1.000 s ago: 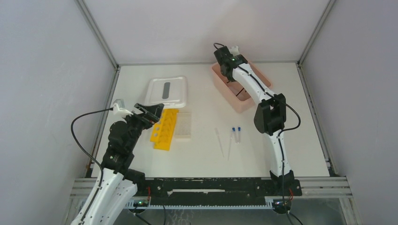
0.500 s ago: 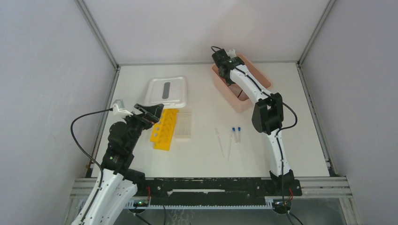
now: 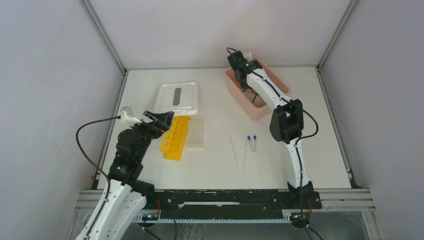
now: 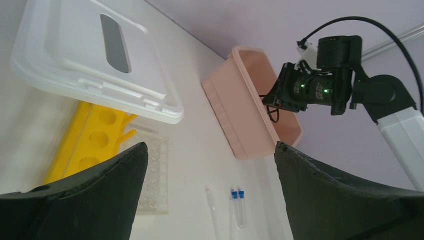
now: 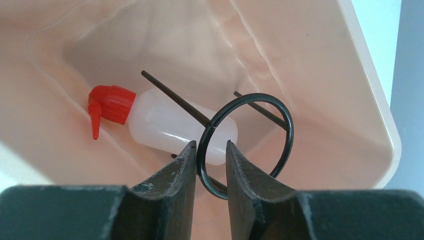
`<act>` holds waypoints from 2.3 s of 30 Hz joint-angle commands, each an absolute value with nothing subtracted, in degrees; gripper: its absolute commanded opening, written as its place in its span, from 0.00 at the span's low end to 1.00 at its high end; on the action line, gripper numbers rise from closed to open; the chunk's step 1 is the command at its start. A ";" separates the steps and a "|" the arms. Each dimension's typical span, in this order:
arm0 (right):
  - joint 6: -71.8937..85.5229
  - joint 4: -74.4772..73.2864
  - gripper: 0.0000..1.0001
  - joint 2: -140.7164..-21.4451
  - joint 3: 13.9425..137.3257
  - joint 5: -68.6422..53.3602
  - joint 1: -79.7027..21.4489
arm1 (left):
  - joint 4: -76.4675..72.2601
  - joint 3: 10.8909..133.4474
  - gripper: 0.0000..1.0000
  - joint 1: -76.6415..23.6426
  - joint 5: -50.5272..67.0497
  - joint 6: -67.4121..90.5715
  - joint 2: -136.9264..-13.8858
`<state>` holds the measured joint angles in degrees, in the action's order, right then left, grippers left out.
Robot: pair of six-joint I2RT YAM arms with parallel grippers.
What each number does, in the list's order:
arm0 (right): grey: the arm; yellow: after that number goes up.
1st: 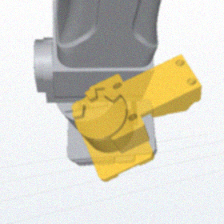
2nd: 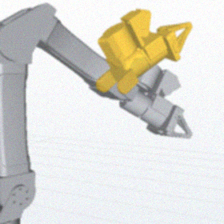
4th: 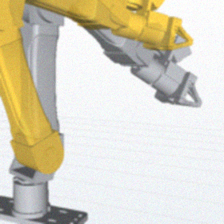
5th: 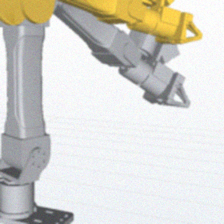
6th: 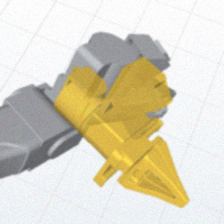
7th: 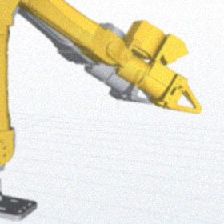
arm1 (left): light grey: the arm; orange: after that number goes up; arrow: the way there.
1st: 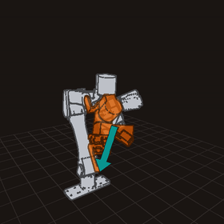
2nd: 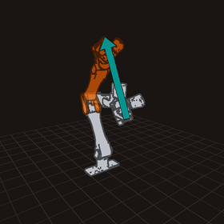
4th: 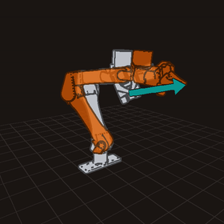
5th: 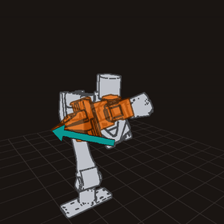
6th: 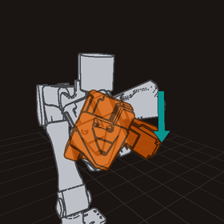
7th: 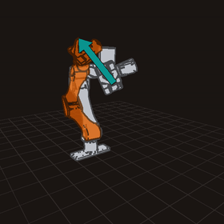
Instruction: Organize the chemistry lab equipment
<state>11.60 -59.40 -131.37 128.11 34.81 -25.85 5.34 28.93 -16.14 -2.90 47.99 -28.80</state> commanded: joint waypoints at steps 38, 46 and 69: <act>14.78 -29.73 0.38 -92.87 94.70 27.29 -37.54 | 16.51 30.77 1.00 -15.22 -23.88 70.46 -33.77; 14.42 -28.48 0.40 -93.41 93.43 27.79 -40.24 | 9.95 28.86 1.00 -9.56 -17.73 73.39 -41.64; 12.44 -25.55 0.40 -97.12 93.57 27.20 -40.43 | -5.18 30.07 1.00 -1.91 -8.39 72.97 -61.60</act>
